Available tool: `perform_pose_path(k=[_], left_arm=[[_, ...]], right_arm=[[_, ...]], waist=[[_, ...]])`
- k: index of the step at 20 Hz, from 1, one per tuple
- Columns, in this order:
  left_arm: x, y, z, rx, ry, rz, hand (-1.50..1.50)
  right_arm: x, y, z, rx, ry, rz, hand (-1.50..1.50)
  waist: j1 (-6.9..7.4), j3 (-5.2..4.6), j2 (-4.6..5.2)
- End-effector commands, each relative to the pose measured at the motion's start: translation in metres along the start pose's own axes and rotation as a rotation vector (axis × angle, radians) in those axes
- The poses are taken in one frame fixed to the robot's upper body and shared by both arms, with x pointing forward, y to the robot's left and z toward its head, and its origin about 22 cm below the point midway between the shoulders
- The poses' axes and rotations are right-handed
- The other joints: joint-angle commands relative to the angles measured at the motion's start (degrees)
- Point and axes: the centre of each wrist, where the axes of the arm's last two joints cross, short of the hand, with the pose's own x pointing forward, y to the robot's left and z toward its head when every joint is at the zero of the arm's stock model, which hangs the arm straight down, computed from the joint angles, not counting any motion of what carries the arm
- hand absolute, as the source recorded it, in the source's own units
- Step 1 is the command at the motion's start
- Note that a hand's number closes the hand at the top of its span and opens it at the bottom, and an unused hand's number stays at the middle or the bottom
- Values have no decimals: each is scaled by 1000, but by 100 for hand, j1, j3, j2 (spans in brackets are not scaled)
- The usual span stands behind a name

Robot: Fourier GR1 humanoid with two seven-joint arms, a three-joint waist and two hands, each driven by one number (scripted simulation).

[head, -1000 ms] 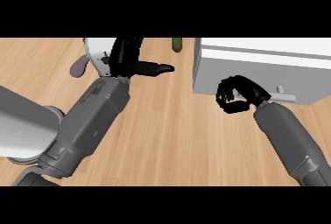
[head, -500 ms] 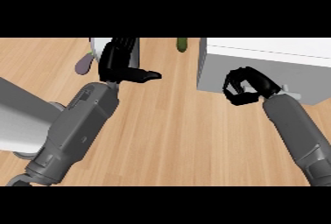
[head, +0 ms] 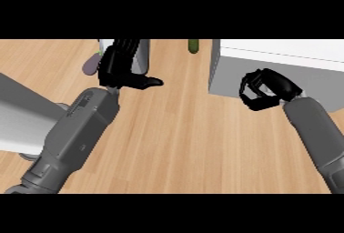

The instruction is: Pick up the cup, place it into the drawer and close the drawer

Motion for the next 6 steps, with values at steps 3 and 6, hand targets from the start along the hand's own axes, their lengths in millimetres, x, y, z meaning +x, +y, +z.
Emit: perform_pose_path(k=[3,6], left_arm=[[0,0,3,-15,-5,24,-150],[-2,3,7,-21,1,29,-150]], right_arm=[[54,-81,2,-265,-13,114,150],[54,-80,3,-254,-14,104,150]], waist=[[274,-53,124],[353,-56,117]])
